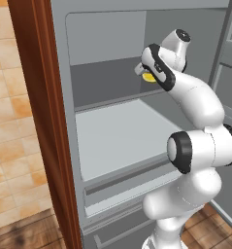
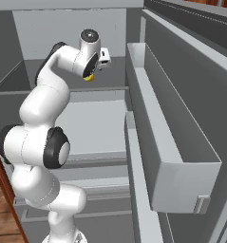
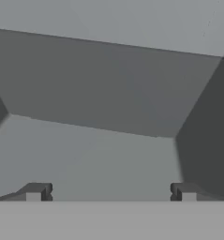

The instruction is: Grab the lemon wedges from the fridge, place them in the blender, close the lid, and turn on the blender to create a marinade.

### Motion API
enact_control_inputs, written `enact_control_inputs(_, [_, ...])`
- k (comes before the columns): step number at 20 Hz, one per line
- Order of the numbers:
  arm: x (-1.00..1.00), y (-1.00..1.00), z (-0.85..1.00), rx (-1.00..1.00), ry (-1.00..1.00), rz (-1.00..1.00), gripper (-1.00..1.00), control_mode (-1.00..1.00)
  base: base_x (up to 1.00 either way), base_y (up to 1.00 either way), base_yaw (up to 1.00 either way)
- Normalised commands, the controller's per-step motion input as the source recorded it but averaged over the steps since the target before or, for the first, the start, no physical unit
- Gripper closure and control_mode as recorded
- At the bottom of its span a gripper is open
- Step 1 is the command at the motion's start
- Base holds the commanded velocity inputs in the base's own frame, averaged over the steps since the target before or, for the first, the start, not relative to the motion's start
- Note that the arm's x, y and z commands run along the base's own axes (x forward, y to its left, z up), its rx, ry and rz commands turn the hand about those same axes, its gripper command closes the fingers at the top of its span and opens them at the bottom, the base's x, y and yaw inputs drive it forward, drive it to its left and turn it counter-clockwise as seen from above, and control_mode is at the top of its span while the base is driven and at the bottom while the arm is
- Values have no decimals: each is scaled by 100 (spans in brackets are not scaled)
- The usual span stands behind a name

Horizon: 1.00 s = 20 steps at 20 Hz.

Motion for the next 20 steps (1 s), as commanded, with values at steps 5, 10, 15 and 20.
enact_control_inputs(5, [-27,-1,0,0,-22,0,-100,-100,0,0,0])
enact_control_inputs(10, [-40,0,0,0,-19,0,-100,-100,0,0,0])
enact_control_inputs(15, [-15,0,0,0,-2,0,-100,-100,0,0,0])
enact_control_inputs(20, [0,0,1,0,13,0,-100,-100,0,0,0])
